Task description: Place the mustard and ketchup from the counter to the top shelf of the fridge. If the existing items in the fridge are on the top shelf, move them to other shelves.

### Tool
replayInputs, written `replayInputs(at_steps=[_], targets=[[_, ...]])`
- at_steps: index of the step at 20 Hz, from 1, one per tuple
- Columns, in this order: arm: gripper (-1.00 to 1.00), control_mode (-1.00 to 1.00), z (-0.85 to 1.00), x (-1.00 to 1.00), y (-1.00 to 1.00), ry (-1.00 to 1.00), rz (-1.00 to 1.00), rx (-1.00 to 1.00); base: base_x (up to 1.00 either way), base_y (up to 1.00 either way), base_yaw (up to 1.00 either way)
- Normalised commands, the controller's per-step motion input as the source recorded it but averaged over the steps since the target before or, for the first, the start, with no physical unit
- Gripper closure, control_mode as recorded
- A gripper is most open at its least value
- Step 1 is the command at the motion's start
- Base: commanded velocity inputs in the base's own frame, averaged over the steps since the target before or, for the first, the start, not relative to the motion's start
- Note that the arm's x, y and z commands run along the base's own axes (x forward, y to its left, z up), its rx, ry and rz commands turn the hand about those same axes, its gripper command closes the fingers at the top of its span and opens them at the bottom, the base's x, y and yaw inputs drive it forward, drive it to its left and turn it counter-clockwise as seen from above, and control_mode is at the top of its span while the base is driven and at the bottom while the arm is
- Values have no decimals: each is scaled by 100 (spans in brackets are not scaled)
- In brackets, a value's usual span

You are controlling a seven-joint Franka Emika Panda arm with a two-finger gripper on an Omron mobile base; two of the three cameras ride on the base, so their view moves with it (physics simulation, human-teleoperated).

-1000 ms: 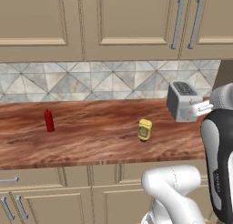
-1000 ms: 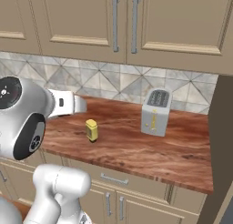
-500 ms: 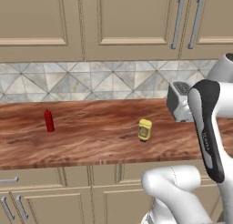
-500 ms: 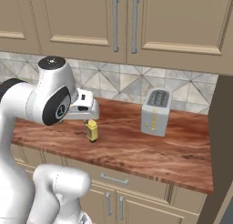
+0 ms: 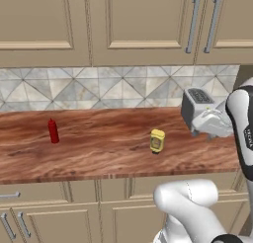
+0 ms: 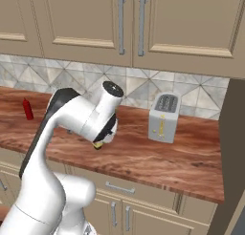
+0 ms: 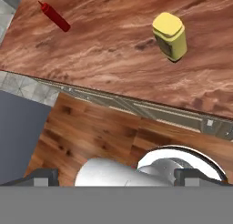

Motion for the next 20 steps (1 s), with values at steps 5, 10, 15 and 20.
replayInputs(at_steps=[5,10,15,20], targets=[[-100,-100,-37,37,1,0,2,19,0,0,0],[-100,-100,-28,47,0,0,8,0,0,0,0],[-100,-100,-17,45,-3,0,22,0,0,0,0],[-100,-100,-17,45,0,-3,15,0,0,0,0]])
